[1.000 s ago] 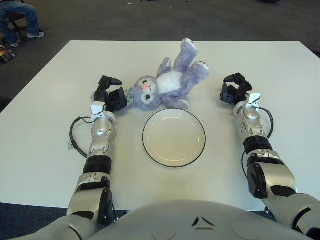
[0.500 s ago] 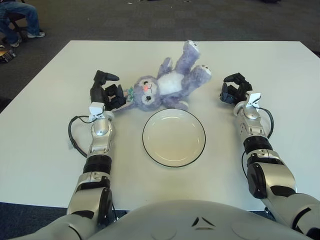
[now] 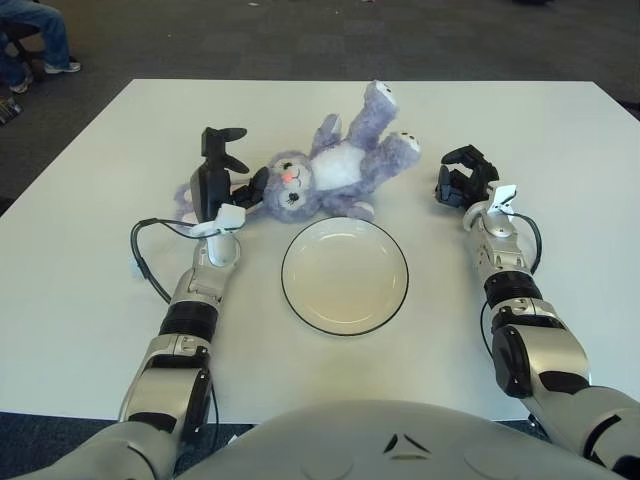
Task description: Put the doll into the plate.
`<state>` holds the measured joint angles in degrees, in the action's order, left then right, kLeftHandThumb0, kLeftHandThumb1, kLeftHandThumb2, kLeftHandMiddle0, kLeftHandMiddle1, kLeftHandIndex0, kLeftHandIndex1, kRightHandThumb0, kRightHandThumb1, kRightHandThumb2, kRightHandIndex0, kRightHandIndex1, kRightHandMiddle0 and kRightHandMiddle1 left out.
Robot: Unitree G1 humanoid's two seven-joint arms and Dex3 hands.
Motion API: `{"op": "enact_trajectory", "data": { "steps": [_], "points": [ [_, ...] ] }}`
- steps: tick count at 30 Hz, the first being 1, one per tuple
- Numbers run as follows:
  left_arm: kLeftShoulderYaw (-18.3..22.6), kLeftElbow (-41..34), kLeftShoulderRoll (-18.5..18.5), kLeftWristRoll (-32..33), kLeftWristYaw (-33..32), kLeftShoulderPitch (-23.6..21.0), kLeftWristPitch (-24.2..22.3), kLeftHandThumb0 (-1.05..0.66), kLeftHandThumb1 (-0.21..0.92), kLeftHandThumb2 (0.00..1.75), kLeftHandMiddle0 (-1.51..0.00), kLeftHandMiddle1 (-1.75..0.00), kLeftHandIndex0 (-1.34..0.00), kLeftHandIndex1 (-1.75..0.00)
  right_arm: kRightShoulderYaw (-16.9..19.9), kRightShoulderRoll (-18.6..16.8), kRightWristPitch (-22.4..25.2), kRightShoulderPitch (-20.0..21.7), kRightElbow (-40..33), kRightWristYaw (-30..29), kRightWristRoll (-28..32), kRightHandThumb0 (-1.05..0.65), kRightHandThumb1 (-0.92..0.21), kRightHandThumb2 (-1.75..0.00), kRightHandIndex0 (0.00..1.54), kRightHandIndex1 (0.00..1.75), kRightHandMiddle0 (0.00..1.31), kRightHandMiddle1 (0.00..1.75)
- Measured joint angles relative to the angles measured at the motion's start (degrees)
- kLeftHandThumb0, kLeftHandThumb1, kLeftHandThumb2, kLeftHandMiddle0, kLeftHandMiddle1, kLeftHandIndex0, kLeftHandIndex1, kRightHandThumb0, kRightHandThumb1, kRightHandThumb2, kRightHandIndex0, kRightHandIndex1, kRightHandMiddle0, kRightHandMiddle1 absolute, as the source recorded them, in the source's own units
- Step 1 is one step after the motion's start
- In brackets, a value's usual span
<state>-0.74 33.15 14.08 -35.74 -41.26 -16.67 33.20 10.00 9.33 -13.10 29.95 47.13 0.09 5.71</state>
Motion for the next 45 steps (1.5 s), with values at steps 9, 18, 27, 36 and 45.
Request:
{"op": "enact_trajectory", "data": {
  "steps": [9,18,27,36,45],
  "points": [
    [-3.0,-0.3,2.7,-3.9,-5.3,0.8,-3.2,-1.04,0.92,0.36,-0.26,-1.42,0.0,-0.45,0.0,0.0,0.0,-0.3,-0.3,0.0,0.0,-0.01,-0.29,-1.33,0.64,1.75,0.45,1.65],
    [-4.5,-4.2,4.0,-4.0,-4.4,3.0,-6.6,-1.0,0.92,0.22,-0.15,-1.43,0.0,-0.27,0.0,-0.2,0.0,-0.5,-0.6,-0.3,0.0,-0.01,-0.3,-1.33,0.63,1.75,0.42,1.69],
    [-5.9,-6.4,5.2,-4.6,-4.4,4.3,-8.4,-0.98,0.92,0.18,-0.12,-0.86,0.0,-0.09,0.0,-0.3,0.3,-0.6,-0.9,-0.6,0.0,-0.01,-0.3,-1.33,0.63,1.75,0.41,1.69],
    [-7.2,-8.5,6.2,-5.3,-2.8,5.4,-9.9,-1.01,0.92,0.26,-0.15,-0.54,0.0,0.0,-0.2,-0.3,0.6,-0.6,-1.0,-0.6,-0.1,-0.01,-0.31,-1.33,0.63,1.75,0.38,1.73],
    [-8.3,-11.8,6.9,-6.6,-0.4,6.7,-13.6,-1.03,0.92,0.35,-0.22,-0.4,0.0,0.0,-0.2,-0.3,0.8,-0.6,-1.1,-0.6,0.0,-0.01,-0.31,-1.34,0.63,1.75,0.38,1.73]
  ]
}}
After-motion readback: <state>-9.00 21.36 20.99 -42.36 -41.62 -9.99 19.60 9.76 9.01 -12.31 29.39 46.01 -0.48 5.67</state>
